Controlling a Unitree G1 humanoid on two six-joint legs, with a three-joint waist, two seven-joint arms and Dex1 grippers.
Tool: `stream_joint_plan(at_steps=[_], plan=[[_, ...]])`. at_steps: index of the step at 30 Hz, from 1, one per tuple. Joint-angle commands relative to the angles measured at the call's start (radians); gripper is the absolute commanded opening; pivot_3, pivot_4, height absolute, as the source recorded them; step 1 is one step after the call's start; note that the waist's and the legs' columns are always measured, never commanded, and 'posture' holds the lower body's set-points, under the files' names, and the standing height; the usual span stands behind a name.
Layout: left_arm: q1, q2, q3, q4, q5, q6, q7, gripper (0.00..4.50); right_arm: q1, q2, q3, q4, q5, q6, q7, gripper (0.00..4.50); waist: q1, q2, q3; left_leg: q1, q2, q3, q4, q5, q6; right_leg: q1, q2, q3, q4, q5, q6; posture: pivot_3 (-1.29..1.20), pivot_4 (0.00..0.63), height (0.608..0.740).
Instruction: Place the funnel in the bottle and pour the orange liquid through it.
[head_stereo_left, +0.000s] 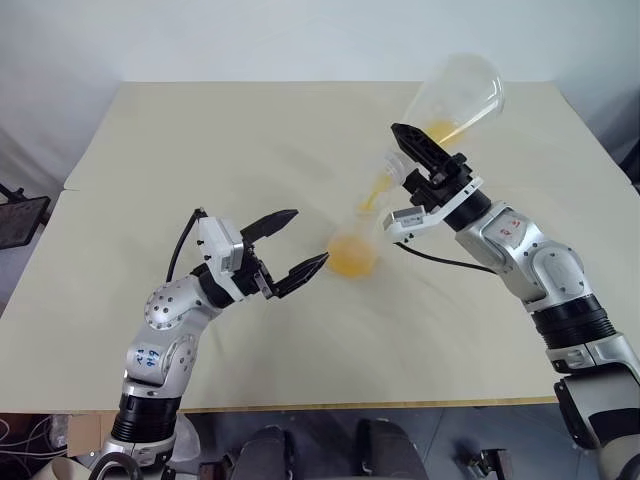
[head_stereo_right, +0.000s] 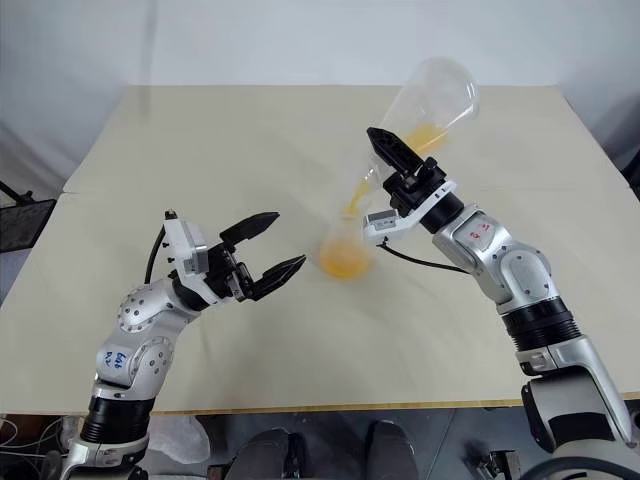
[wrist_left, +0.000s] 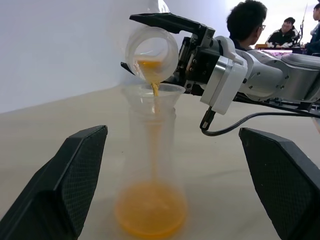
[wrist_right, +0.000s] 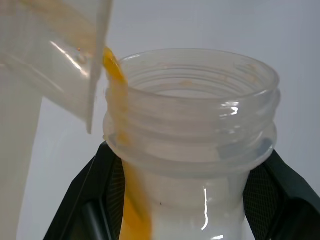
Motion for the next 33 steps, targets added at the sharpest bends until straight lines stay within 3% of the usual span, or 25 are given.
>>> stream_joint_plan(at_steps=[1,33], plan=[[-0.008,-0.004,0.001,-0.029,0.002,-0.017,0.003,4.50,-0.028,-0.018,-0.017,-0.017,0.000,0.009,-0.027,2.59,0.000,0.000,0.000,0.000,0.000,0.000,0.000,0.000,0.000,0.000,0.000,0.000,0.000,0.000,0.000,0.00,0.150,0.740],[-0.015,-0.015,-0.002,-0.008,0.011,-0.035,0.004,4.50,-0.049,-0.035,-0.001,-0.023,-0.053,0.006,-0.064,2.59,0.000,0.000,0.000,0.000,0.000,0.000,0.000,0.000,0.000,0.000,0.000,0.000,0.000,0.000,0.000,0.00,0.150,0.740]])
